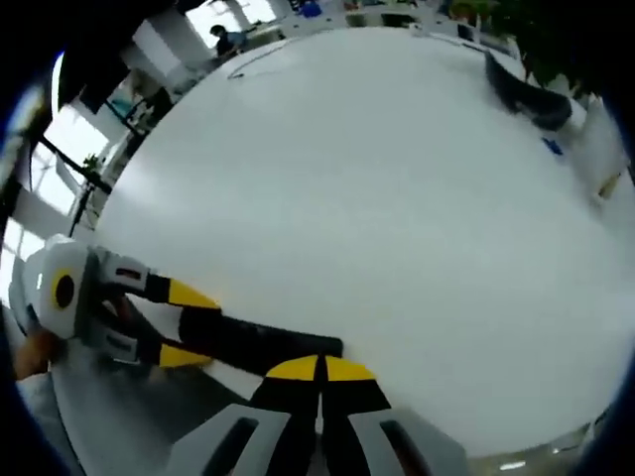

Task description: Press the specified remote control buttons in sequence, fully releasing each button before pressing the next.

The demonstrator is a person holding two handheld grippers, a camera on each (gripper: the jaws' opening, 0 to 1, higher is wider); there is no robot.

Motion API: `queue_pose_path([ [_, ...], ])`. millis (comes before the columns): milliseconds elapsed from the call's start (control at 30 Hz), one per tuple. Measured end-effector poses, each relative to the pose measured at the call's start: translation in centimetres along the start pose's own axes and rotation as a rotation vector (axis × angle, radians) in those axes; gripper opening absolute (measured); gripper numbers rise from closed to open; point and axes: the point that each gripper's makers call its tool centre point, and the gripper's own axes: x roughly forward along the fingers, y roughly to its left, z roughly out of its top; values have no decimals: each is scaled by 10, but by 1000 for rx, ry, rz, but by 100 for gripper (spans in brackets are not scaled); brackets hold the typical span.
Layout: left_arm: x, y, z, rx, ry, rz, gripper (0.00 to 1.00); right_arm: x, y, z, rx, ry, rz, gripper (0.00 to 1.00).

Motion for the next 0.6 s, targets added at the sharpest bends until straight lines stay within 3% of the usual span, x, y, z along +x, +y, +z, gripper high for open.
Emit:
queue_pose_path([
  [133,0,0,0,2,-1,2,24,0,-2,1,17,5,-4,0],
  [333,0,1,0,0,-3,5,24,-1,-3,2,129,2,47,0],
  [600,0,0,0,-4,-7,6,25,-2,4,4,114,-14,74,0],
])
